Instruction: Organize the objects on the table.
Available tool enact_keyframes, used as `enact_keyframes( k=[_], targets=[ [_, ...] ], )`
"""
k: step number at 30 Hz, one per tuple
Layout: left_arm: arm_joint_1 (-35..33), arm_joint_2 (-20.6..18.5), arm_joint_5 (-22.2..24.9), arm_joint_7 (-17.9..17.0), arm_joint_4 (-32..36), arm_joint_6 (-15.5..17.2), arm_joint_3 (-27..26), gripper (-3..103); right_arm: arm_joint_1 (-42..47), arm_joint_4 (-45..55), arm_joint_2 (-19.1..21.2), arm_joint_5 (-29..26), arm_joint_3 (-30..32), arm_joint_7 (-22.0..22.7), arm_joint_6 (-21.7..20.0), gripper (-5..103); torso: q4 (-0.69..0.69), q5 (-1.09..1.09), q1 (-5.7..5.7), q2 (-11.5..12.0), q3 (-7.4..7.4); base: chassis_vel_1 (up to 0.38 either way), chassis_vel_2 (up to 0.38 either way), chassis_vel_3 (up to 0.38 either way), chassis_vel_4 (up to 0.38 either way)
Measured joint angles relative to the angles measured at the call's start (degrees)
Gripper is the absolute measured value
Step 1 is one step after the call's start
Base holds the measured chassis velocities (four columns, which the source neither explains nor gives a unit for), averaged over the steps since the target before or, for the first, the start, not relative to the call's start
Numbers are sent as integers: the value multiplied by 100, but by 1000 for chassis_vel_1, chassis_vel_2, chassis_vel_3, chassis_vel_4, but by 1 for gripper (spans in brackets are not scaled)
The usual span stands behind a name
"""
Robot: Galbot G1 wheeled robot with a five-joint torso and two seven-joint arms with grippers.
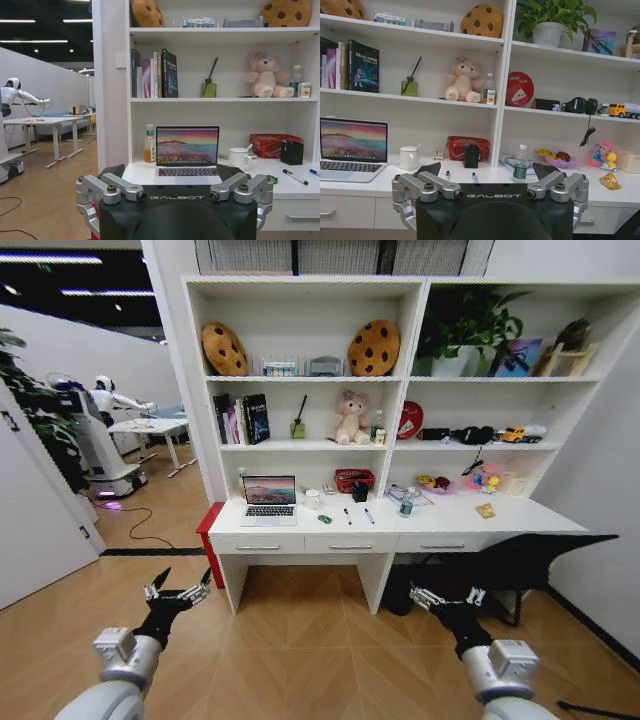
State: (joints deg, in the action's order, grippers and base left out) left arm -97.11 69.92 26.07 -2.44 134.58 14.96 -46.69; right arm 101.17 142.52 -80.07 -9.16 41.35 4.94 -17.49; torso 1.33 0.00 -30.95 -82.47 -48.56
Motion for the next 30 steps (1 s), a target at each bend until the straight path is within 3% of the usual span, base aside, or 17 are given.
enact_keyframes(
  k=[21, 23, 26, 30],
  targets=[
    [22, 26, 20, 95, -2, -26, -21, 100, 48, -55, -15, 374, -80, -3, 1, 100, 0, 1, 0, 0, 0, 17, 13, -12, -15],
    [18, 26, 20, 95, 2, -26, -20, 100, 19, -134, -23, 372, -58, -87, 288, 100, 0, -1, 0, 0, 0, 121, 120, -120, -113],
    [18, 26, 20, 92, 4, -26, -20, 100, -26, -188, -18, 345, -30, -134, 395, 100, -1, -2, 0, 0, 0, 123, 121, -119, -114],
    [17, 28, 36, 89, 4, -28, -27, 100, -37, -187, -7, 187, -26, -141, 320, 100, -1, -2, 0, 0, 1, 83, 74, -75, -63]
  ],
)
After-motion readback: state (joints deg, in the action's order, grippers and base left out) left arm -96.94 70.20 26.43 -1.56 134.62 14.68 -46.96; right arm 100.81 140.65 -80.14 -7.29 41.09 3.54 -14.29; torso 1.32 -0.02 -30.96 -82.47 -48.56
